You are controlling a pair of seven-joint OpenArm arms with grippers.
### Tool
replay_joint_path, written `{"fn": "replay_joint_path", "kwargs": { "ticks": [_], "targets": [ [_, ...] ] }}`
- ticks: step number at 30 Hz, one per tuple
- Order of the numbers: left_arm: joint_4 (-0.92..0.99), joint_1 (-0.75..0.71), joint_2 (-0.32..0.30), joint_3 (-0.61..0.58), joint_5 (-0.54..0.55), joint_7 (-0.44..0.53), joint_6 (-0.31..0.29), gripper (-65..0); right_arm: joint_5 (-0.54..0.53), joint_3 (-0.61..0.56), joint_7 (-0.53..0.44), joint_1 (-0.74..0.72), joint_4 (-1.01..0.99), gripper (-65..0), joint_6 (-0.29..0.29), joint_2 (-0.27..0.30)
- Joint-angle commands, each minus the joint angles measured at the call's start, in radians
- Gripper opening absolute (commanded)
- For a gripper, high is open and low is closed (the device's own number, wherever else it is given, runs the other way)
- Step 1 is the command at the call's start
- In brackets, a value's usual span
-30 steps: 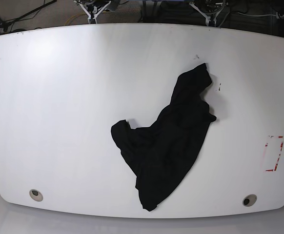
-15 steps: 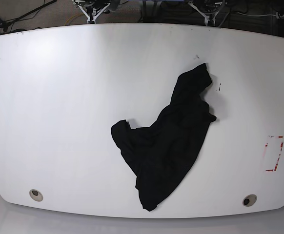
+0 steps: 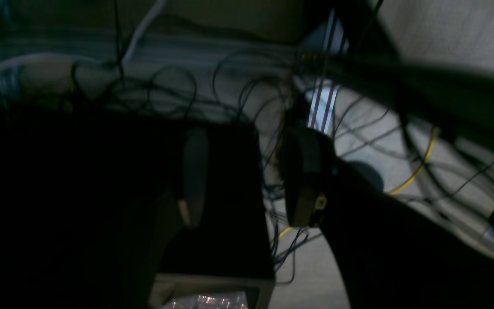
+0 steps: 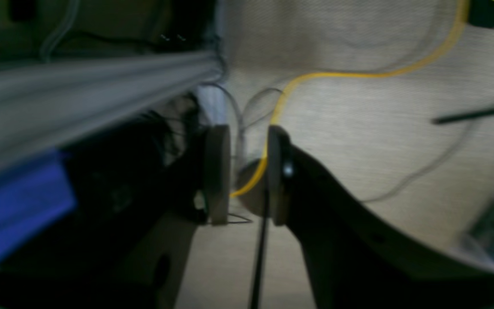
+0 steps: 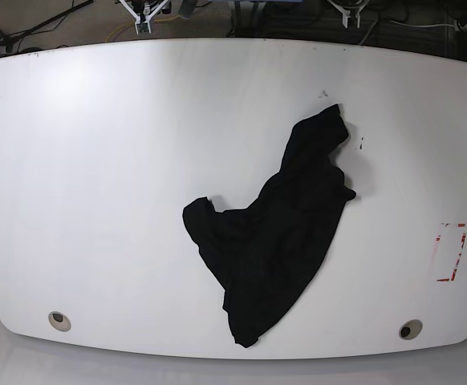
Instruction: Fold the T-shirt properly
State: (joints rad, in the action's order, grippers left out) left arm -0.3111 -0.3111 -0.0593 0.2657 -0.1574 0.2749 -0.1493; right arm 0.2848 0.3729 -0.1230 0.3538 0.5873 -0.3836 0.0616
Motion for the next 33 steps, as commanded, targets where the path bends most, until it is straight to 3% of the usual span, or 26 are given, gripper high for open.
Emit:
{"fn": "replay_joint_path", "kwargs": {
  "ticks": [1,5,21,28,33],
  "targets": [
    [-0.078,-0.04,-0.006,0.004,0.005,0.013,0.0,-39.0,-0.006,-0.001,-0.005,0.041,0.095,-51.2,-0.015,-0.013],
    [-0.227,-0.133,-0.006,0.004,0.005,0.013,0.0,-39.0,-0.008,-0.001,0.039,0.112,0.211,-51.2,-0.016,-0.038],
    [-0.776,-0.492,-0.014,0.004,0.005,0.013,-0.002,-39.0,-0.012,0.002,0.041,0.483,0.708,-51.2,-0.016,-0.181],
    [-0.949,-0.623,-0.047,0.004,0.026,0.014,-0.002,-39.2,-0.213,-0.002,0.042,0.634,0.879,-51.2,-0.018,-0.19],
    [-1.094,-0.718,-0.109,0.002,0.193,0.014,-0.002,-39.2,-0.315,-0.002,0.042,0.746,1.015,-51.2,-0.018,-0.185]
  ]
}}
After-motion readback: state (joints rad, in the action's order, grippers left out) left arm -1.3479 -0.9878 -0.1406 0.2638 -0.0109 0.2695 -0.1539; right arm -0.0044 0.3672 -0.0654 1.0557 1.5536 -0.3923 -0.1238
